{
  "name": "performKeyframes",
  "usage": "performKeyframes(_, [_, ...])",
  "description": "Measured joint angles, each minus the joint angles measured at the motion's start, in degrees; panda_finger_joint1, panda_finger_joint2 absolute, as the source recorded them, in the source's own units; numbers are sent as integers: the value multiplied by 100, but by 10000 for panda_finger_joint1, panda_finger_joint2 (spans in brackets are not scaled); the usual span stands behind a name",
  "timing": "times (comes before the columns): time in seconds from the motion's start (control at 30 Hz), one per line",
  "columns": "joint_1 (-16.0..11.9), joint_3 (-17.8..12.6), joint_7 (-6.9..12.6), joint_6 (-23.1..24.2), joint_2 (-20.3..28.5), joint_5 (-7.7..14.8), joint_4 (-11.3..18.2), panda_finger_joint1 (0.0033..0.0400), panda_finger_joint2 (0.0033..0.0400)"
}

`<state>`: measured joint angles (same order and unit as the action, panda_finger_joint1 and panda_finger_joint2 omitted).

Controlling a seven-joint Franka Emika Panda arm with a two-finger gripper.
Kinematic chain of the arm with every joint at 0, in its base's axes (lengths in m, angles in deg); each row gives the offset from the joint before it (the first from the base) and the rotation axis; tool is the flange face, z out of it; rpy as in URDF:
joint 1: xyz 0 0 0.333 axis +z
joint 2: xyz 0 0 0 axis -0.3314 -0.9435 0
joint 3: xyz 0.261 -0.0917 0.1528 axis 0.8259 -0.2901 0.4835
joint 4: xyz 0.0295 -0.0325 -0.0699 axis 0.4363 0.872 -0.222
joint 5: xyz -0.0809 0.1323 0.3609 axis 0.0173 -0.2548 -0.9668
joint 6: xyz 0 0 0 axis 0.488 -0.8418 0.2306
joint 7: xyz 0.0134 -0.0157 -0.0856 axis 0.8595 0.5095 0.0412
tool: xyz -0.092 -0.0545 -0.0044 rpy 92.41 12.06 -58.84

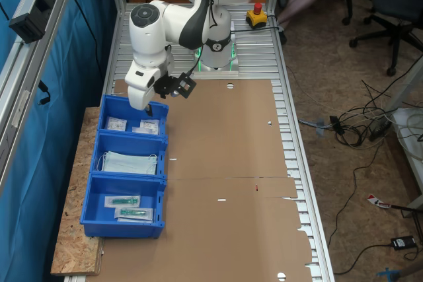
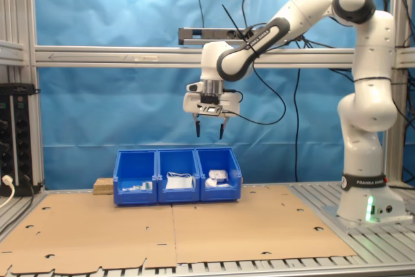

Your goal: Pick and place sorting task of medical equipment.

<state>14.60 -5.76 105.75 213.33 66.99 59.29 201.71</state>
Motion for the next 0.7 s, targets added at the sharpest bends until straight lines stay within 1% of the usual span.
performKeyframes(0.03, [84,76,0,0,51,0,-6,400,400])
performKeyframes(0.4, [587,533,0,0,285,0,-37,400,400])
performKeyframes(0.47, [629,571,0,0,297,0,-37,400,400])
performKeyframes(0.57, [783,707,0,0,327,0,-37,400,400])
performKeyframes(0.7, [910,816,0,0,339,0,-37,400,400])
